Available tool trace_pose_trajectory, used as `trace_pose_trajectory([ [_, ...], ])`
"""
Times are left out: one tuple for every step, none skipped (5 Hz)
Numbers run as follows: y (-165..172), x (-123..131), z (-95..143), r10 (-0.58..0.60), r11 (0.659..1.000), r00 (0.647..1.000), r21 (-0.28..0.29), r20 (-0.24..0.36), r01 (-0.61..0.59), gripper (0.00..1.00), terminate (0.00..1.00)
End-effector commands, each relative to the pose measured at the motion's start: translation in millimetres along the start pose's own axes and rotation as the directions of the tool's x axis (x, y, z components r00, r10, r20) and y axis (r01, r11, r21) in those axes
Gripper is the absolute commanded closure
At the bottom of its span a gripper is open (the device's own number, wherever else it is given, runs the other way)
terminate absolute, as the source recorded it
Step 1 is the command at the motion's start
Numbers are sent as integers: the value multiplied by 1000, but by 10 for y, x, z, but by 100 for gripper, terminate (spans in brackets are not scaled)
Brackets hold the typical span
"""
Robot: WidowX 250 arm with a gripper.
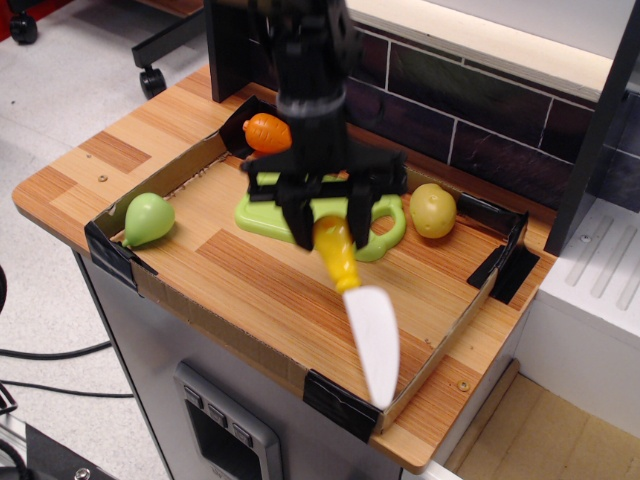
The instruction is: Put knife on cutting board
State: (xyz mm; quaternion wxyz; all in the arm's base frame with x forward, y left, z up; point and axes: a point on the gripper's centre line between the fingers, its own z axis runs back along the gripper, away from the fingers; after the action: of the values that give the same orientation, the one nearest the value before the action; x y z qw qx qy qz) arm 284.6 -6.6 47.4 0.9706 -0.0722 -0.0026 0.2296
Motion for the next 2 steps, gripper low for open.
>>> trace_pose_trajectory([
  [-19, 643, 461, 272, 962, 956, -53, 113, -267, 100, 0],
  [225, 1001, 479, 500, 866, 856, -85, 130, -493, 100, 0],
])
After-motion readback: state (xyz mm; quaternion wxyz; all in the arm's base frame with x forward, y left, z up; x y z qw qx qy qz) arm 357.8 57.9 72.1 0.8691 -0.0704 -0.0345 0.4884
